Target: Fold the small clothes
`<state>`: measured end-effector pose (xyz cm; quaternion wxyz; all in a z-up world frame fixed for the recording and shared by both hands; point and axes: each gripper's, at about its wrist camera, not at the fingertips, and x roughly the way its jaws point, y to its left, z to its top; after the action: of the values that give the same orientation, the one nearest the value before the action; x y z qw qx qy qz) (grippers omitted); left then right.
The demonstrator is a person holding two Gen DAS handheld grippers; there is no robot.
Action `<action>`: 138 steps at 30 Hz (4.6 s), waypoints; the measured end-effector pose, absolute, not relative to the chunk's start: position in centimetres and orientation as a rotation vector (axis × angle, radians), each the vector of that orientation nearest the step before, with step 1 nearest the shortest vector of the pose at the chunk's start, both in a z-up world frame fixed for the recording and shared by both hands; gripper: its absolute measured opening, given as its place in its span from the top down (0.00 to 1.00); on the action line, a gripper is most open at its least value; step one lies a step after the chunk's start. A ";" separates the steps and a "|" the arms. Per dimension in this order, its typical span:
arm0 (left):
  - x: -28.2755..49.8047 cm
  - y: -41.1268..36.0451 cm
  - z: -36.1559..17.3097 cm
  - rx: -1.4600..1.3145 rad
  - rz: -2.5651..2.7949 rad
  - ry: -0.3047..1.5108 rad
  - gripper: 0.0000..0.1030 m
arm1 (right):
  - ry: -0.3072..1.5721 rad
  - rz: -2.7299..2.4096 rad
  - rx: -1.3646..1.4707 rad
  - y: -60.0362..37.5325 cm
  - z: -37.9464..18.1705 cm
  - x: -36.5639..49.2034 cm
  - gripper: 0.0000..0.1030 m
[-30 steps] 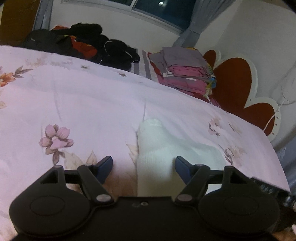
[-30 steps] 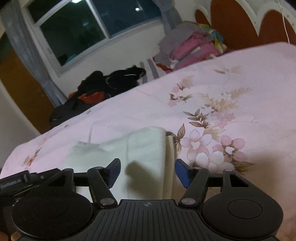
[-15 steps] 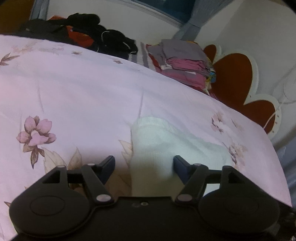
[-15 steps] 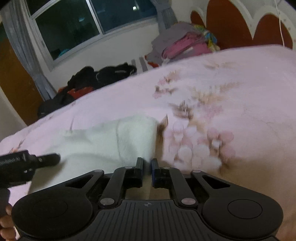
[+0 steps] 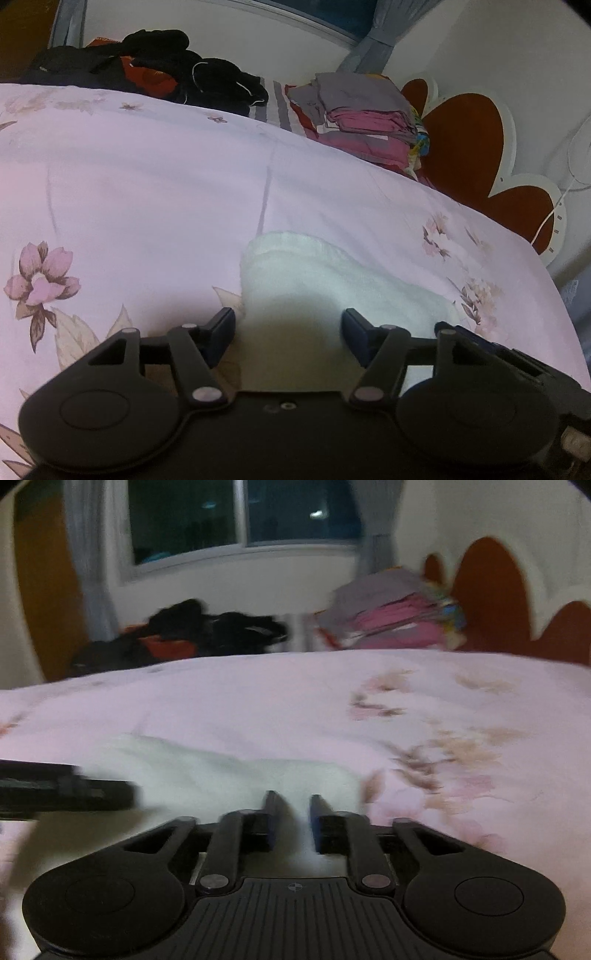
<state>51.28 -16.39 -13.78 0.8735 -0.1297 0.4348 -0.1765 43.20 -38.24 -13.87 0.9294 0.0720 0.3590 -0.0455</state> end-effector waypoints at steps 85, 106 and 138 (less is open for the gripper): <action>39.8 -12.7 -7.7 -0.149 -0.431 0.927 0.18 | 0.763 -0.045 0.222 -35.3 -5.2 28.4 0.22; 44.5 -14.7 -13.2 -0.252 -0.513 1.020 0.39 | 0.784 0.115 0.595 -41.8 -13.6 34.7 0.23; 42.0 -10.1 -6.3 -0.225 -0.517 0.889 0.70 | 0.702 0.225 0.742 -35.7 -8.1 34.9 0.68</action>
<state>42.02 -10.10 -6.34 0.8645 -0.1072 0.4245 -0.2468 34.90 -35.72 -8.06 0.8663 0.3545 0.3351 0.1075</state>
